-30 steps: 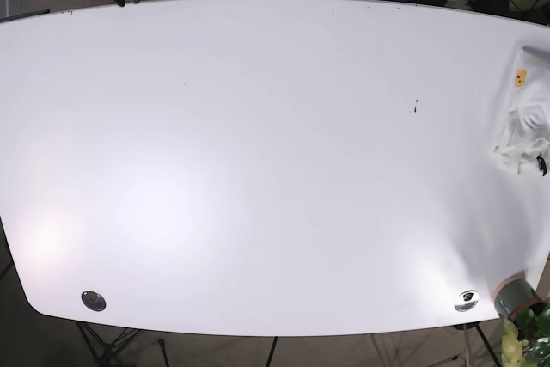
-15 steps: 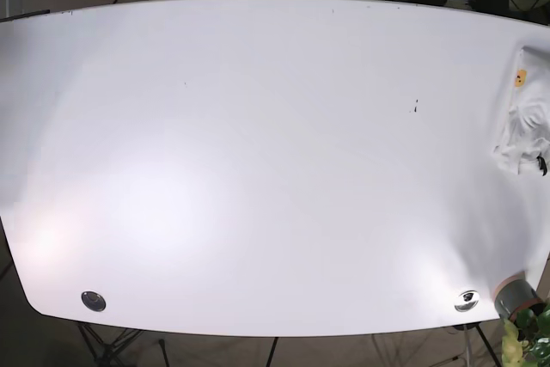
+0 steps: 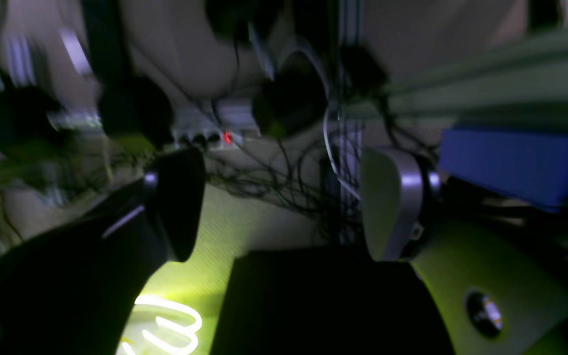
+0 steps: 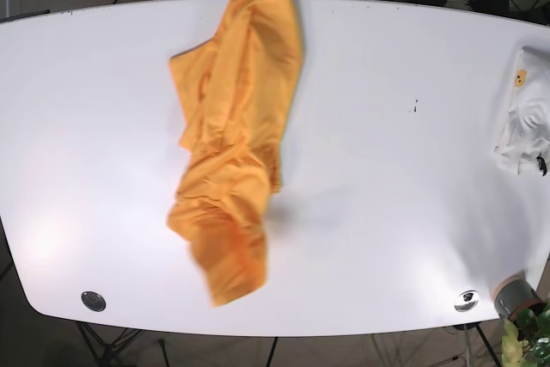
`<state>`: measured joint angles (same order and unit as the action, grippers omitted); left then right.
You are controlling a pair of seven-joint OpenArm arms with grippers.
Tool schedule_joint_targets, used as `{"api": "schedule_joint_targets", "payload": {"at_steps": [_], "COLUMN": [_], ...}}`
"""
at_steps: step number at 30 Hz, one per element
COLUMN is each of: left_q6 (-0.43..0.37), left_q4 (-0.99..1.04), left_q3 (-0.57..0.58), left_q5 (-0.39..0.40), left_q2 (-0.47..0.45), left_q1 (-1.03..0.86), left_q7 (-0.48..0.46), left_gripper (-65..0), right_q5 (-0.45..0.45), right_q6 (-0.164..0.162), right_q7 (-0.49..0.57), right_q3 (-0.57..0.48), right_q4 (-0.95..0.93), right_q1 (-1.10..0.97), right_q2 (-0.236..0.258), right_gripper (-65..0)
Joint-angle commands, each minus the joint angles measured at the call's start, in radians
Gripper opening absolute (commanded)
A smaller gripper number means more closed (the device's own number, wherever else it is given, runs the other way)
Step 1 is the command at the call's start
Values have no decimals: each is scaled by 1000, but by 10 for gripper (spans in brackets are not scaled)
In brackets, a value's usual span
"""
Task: Fold the T-shirt properly
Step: 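Lower both open grippers toward the dropped orange T-shirt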
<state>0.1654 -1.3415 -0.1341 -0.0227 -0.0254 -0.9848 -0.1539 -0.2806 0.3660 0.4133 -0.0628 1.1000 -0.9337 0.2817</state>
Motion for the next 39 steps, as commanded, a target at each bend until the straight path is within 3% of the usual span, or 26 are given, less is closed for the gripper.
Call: {"api": "schedule_joint_targets", "payload": {"at_steps": [1, 9, 16, 23, 28, 37, 39], "left_q6": [4, 4, 4, 1, 1, 0, 0], "left_q4": [-100, -396, -588, -651, -651, -646, -646], "left_q3": [0, 0, -3, -51, -72, -89, -92], "left_q5": [2, 4, 5, 7, 7, 7, 7], "left_q2": [0, 2, 0, 9, 11, 28, 43], "left_q1": [-65, -162, -191, -125, -35, 91, 106], "left_q7": [-8, -8, -11, -14, -13, -8, -8], "left_gripper": [-206, -206, -206, -206, -206, -194, -167], "right_q5": [-7, -9, -9, -9, -9, -4, -4], "right_q6": [5, 5, 5, 11, 12, 15, 31], "right_q7": [19, 16, 16, 14, 8, -273, -345], "right_q3": [34, 145, 269, 436, 456, 452, 450], "right_q4": [58, 269, 429, 553, 616, 762, 777], "right_q1": [-61, -187, -232, -189, -138, 54, 103], "right_q2": [29, 24, -35, -123, -126, -126, -126], "right_gripper": [-477, -477, -477, -477, -477, -477, -477]}}
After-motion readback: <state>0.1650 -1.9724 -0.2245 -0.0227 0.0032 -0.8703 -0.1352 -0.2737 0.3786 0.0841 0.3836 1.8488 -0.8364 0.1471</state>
